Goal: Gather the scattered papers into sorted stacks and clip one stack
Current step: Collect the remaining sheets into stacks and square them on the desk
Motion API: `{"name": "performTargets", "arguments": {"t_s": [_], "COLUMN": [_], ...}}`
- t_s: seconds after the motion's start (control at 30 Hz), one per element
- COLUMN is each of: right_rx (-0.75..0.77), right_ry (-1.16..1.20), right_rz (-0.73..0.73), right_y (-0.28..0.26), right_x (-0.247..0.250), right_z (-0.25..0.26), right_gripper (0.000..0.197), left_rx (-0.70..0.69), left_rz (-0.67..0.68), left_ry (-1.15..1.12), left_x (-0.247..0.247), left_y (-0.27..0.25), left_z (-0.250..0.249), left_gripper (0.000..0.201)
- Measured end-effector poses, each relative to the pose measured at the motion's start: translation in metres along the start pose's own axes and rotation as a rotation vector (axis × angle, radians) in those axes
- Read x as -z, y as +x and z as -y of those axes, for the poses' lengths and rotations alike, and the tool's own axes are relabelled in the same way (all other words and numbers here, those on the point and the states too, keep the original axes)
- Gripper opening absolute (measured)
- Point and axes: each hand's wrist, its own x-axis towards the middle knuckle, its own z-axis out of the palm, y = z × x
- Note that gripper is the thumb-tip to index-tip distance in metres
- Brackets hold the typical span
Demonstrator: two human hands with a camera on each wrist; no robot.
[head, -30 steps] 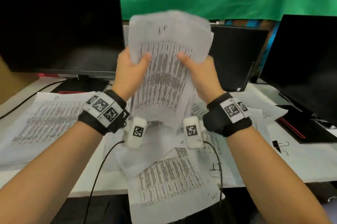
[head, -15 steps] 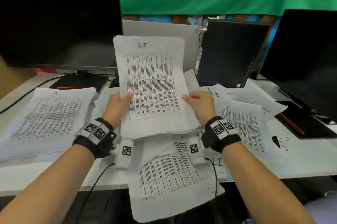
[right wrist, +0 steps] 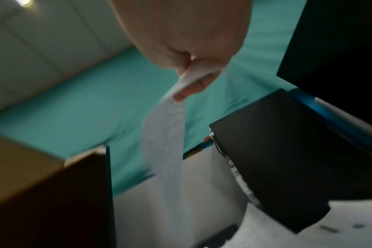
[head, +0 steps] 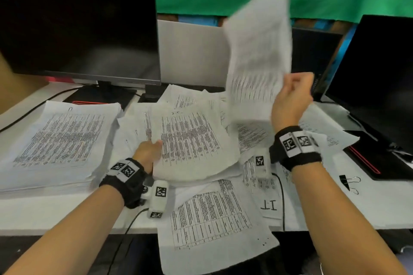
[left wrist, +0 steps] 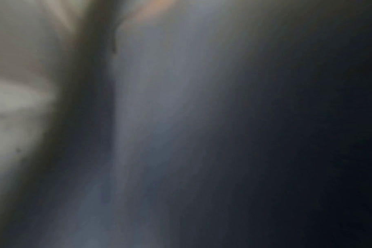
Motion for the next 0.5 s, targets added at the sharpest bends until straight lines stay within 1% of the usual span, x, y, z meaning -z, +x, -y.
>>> {"name": "performTargets", "arguments": {"t_s": [0.03, 0.07, 0.1, 0.13, 0.17, 0.23, 0.3, 0.37, 0.4, 0.43, 0.5], "right_rx": [-0.023, -0.087, -0.183, -0.281, -0.338, -0.389, -0.443, -0.421, -0.396, -0.364, -0.239], "right_ry": [0.056, 0.111, 0.147, 0.128, 0.059, -0.029, -0.057, -0.110, -0.136, -0.177, -0.304], "right_rz": [-0.079, -0.111, -0.086, 0.000, 0.135, 0.449, 0.685, 0.845, 0.895, 0.919, 0.949], "right_y": [0.010, 0.017, 0.022, 0.023, 0.020, 0.001, -0.025, -0.046, -0.054, -0.058, -0.063], "right_x": [0.000, -0.003, -0.007, -0.014, -0.022, -0.037, -0.046, -0.047, -0.045, -0.044, -0.041], "right_z": [-0.001, -0.004, -0.010, -0.018, -0.027, -0.041, -0.051, -0.058, -0.060, -0.061, -0.060], "right_gripper": [0.010, 0.007, 0.005, 0.003, 0.001, 0.006, 0.009, 0.014, 0.014, 0.010, 0.006], "left_rx": [0.005, 0.009, 0.031, 0.047, 0.074, 0.128, 0.169, 0.172, 0.168, 0.171, 0.171], "left_rz": [0.013, 0.028, 0.031, 0.024, 0.021, 0.006, 0.066, 0.127, 0.147, 0.157, 0.171], "left_ry": [-0.022, -0.028, -0.050, -0.056, -0.025, 0.013, -0.061, -0.134, -0.150, -0.132, -0.104], "left_x": [-0.001, -0.001, -0.003, -0.004, -0.003, 0.000, 0.004, 0.009, 0.011, 0.013, 0.017], "left_y": [0.000, -0.002, -0.002, -0.002, -0.003, 0.001, 0.002, 0.006, 0.008, 0.010, 0.027], "left_z": [0.001, 0.000, -0.003, -0.004, -0.008, -0.009, -0.008, -0.002, 0.002, 0.004, 0.016], "left_gripper": [0.044, 0.045, 0.046, 0.047, 0.050, 0.055, 0.057, 0.046, 0.041, 0.041, 0.052]}}
